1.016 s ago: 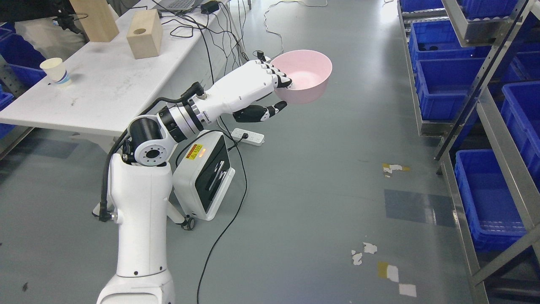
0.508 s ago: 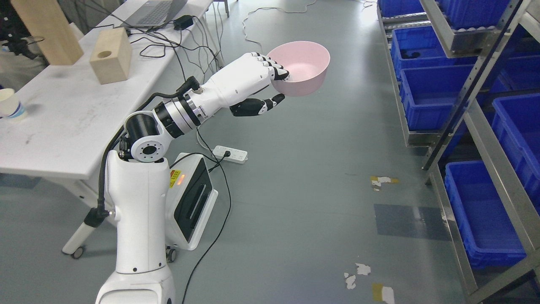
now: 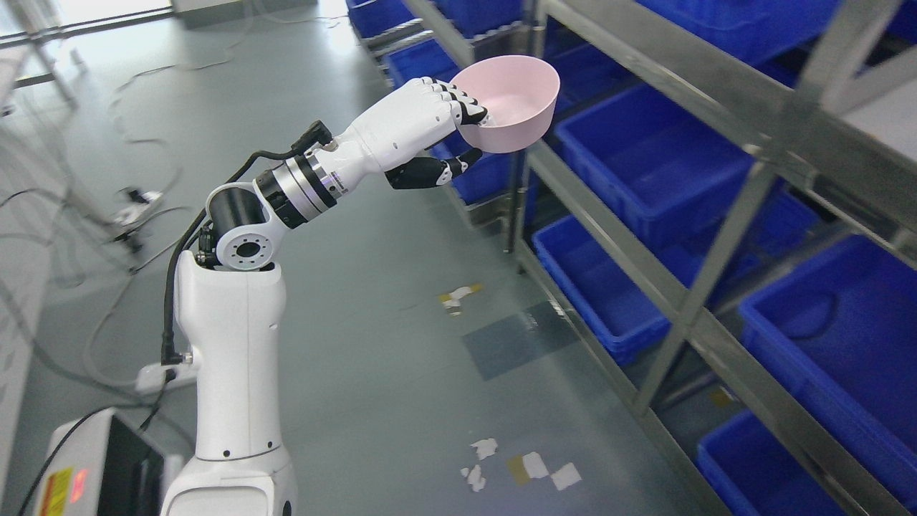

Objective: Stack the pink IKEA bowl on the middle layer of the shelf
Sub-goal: 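Hold the pink bowl in the left hand while the robot turns and drives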

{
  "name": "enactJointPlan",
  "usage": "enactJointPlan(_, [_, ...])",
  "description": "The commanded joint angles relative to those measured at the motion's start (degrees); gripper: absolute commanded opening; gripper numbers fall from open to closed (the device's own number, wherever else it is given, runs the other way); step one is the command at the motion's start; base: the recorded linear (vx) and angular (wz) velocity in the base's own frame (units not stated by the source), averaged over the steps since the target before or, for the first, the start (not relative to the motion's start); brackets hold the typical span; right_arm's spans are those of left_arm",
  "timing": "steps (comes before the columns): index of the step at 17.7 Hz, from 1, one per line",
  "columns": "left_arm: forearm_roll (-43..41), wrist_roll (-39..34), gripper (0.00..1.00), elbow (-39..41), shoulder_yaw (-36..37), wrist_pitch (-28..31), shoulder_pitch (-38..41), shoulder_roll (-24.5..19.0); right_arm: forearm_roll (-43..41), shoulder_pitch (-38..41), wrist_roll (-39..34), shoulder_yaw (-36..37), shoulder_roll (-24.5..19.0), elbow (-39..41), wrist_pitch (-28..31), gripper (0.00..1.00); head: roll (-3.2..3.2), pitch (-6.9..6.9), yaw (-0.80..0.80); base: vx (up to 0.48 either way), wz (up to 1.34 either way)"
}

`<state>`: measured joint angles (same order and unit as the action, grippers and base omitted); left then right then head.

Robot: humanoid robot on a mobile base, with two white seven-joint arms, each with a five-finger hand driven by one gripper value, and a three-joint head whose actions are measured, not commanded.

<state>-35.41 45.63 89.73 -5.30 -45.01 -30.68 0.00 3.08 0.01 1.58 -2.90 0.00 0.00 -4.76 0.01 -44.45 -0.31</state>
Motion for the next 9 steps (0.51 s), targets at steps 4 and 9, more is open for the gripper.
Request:
enactJointPlan(4, [6.14,0.16,0.03,-0.25,8.21,0.01,-9.27,-1.00,0.00,1.31,-0.08,0.00,1.00,1.00,0.01,1.00,0.00,0.00,0.00,0.061,-1.61])
enactJointPlan(9, [5.00,1.04,0.02,-2.62,2.50,0.01,-14.40,-1.00,0.00,1.31,-0.08,0.00,1.00,1.00,0.01,1.00,0.00,0.00,0.00,0.037,-1.42])
